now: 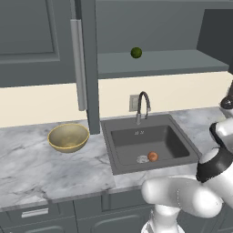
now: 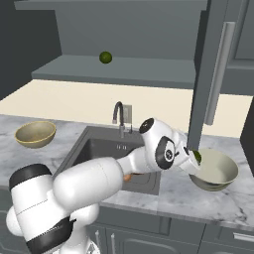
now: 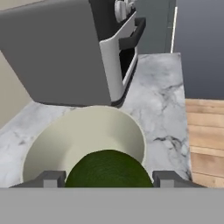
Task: Pick the limes from the cabinet and place them in one bowl. Pick the onion from the sink and place it in the other bowl.
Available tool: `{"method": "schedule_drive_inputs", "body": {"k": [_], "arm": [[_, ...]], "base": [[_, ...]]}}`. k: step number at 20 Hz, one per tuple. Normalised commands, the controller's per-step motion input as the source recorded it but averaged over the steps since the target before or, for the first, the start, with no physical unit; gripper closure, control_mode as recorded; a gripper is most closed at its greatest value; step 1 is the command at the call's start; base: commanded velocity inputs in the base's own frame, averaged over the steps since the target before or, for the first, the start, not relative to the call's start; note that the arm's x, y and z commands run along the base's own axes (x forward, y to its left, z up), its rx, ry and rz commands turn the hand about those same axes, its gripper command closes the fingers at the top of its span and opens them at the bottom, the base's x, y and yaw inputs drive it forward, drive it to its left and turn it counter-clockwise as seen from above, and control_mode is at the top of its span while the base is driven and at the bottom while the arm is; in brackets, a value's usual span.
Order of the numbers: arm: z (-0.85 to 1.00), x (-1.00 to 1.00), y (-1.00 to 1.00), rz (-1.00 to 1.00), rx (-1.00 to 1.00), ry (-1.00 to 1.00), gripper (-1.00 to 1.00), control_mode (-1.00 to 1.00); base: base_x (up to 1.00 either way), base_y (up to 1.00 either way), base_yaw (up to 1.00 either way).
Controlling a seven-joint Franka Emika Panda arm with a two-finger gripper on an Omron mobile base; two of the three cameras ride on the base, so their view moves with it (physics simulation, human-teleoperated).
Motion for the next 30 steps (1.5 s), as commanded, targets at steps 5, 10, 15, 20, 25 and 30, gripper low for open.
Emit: {"method": "schedule_drive_inputs", "body": {"k": [5, 10, 15, 20, 25, 30], "arm": [[-0.15, 0.09, -0.08, 0.07, 0.0, 0.01, 1.0, -1.0], [-0.14, 0.09, -0.09, 0.05, 0.02, 0.06, 1.0, -1.0], [-0.09, 0.11, -0.1, 0.05, 0.02, 0.08, 1.0, -1.0], [-0.06, 0.09, -0.12, 0.05, 0.03, 0.09, 1.0, -1.0], [-0.07, 0.05, -0.1, 0.05, 0.01, 0.07, 1.0, -1.0], [-0.08, 0.04, -0.09, 0.05, 0.0, 0.03, 1.0, -1.0]], "base": [[0.0, 0.0, 0.0], [0.0, 0.0, 0.0], [0.0, 0.0, 0.0], [0.0, 0.0, 0.0], [0.0, 0.0, 0.0], [0.0, 0.0, 0.0]]}}
